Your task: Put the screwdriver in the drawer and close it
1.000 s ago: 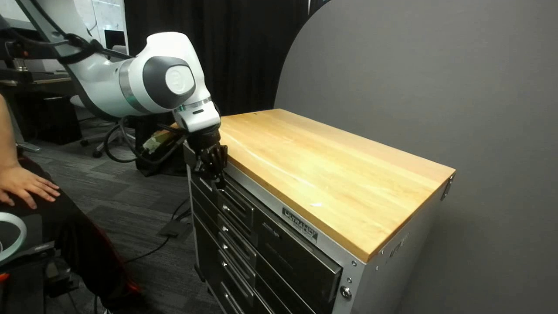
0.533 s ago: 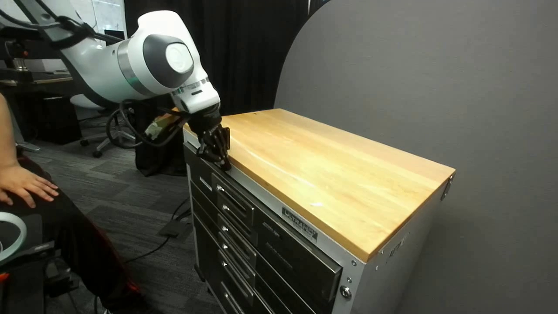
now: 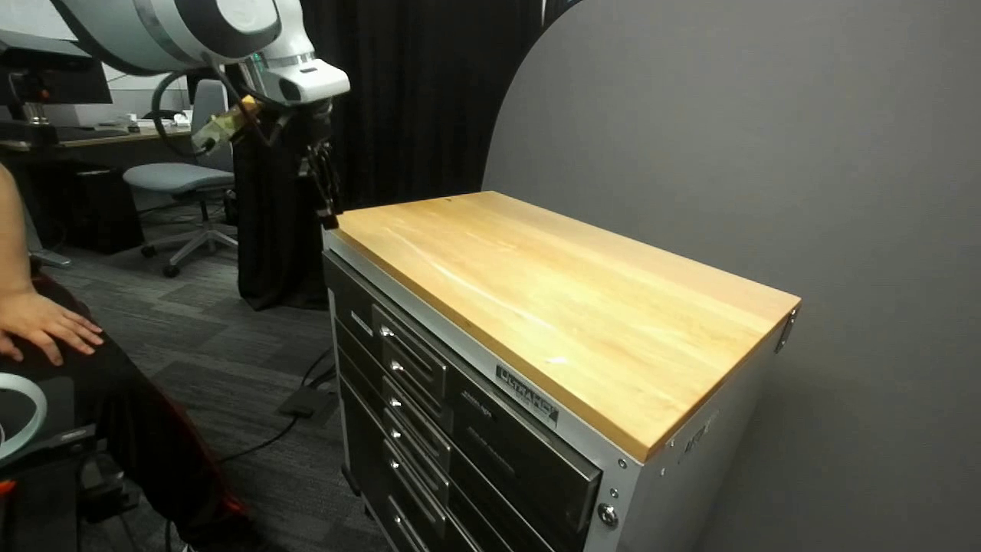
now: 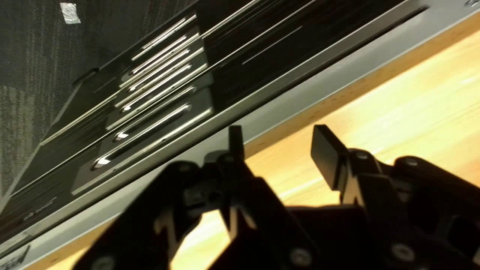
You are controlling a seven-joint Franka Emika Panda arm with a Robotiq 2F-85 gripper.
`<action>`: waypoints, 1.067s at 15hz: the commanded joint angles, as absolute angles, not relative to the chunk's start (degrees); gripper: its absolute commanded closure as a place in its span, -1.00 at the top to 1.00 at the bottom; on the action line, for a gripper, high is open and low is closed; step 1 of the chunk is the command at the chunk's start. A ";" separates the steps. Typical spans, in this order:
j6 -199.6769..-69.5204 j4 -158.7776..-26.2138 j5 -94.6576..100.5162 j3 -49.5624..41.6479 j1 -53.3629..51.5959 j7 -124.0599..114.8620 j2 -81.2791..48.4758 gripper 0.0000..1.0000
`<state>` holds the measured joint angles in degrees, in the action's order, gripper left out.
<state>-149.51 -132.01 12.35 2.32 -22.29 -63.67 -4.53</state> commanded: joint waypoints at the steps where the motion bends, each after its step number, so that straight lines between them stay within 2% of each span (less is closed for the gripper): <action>1: -138.89 -125.61 3.67 8.48 -19.03 -48.48 -1.88 0.66; 3: -132.27 -120.80 0.94 9.65 -17.88 -40.48 -2.08 0.96; 4: -128.42 -118.74 0.63 9.75 -17.15 -36.48 -1.43 1.00; 9: -115.24 -106.67 6.74 8.74 -13.46 -20.30 -4.84 1.00; 12: -114.91 -101.53 7.54 8.17 -11.61 -16.73 -7.85 1.00; 13: -116.40 -106.72 6.63 8.62 -11.88 -18.95 -4.56 1.00; 16: -116.37 -103.88 6.65 8.18 -11.28 -17.50 -7.01 1.00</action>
<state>-116.52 -104.00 6.64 8.08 -11.37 -17.48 -7.00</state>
